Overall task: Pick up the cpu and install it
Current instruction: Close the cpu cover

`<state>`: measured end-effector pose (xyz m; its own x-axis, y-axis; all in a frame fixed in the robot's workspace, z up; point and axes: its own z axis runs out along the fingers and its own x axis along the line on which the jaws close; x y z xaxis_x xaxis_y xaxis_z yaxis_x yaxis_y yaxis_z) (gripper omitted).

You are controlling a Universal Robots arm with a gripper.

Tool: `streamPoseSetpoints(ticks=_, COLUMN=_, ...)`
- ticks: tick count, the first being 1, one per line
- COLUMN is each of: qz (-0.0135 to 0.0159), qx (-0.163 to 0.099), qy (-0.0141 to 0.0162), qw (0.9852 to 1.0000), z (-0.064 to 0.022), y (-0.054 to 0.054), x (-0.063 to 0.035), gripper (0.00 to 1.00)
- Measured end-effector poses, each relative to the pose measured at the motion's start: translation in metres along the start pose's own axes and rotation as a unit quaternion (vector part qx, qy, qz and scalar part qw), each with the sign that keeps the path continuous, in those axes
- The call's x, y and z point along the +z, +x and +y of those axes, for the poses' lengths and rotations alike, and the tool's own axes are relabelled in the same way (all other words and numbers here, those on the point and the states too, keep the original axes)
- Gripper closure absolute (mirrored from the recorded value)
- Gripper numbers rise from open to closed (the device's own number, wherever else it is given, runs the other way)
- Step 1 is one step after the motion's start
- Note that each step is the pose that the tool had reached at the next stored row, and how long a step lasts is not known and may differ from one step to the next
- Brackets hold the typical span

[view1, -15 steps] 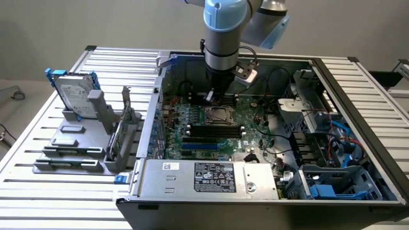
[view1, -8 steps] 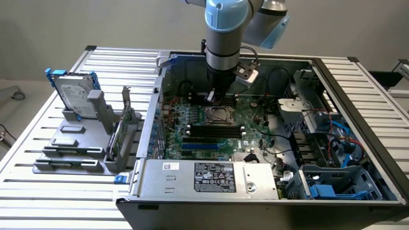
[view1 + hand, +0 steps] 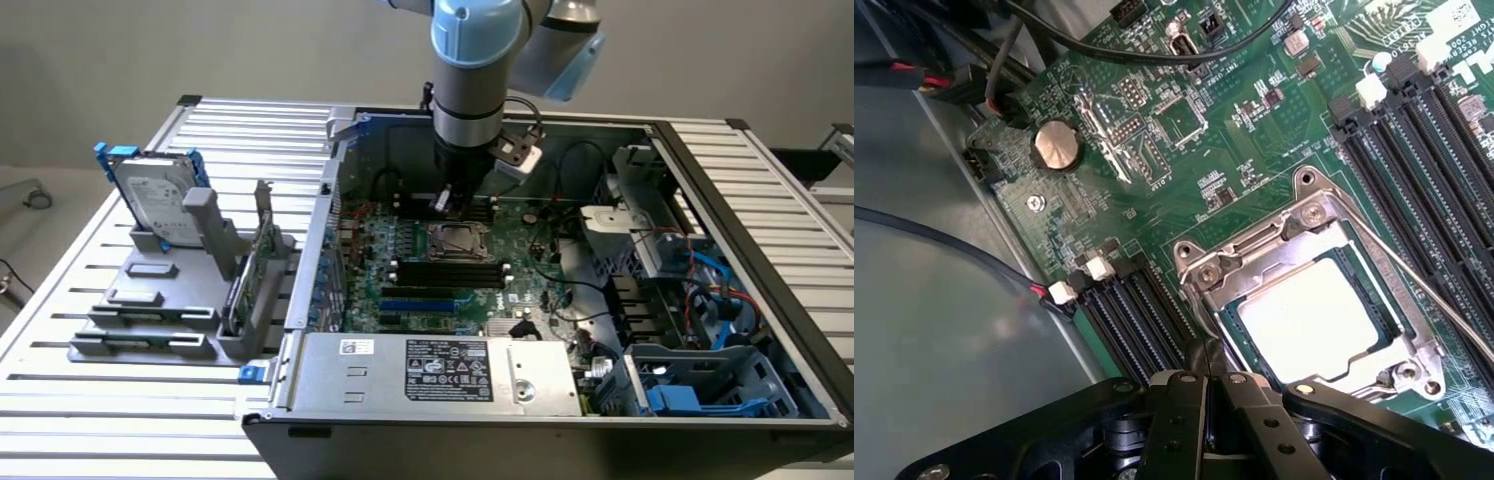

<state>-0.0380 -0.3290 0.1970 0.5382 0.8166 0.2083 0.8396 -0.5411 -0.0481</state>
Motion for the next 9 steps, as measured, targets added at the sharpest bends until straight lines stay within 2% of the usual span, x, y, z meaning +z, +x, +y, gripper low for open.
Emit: streamPoseSetpoints(ticks=9, qz=0.0001, qx=0.002, qy=-0.0003, qw=1.0, z=0.0029, y=0.0018, x=0.0006, gripper=0.89)
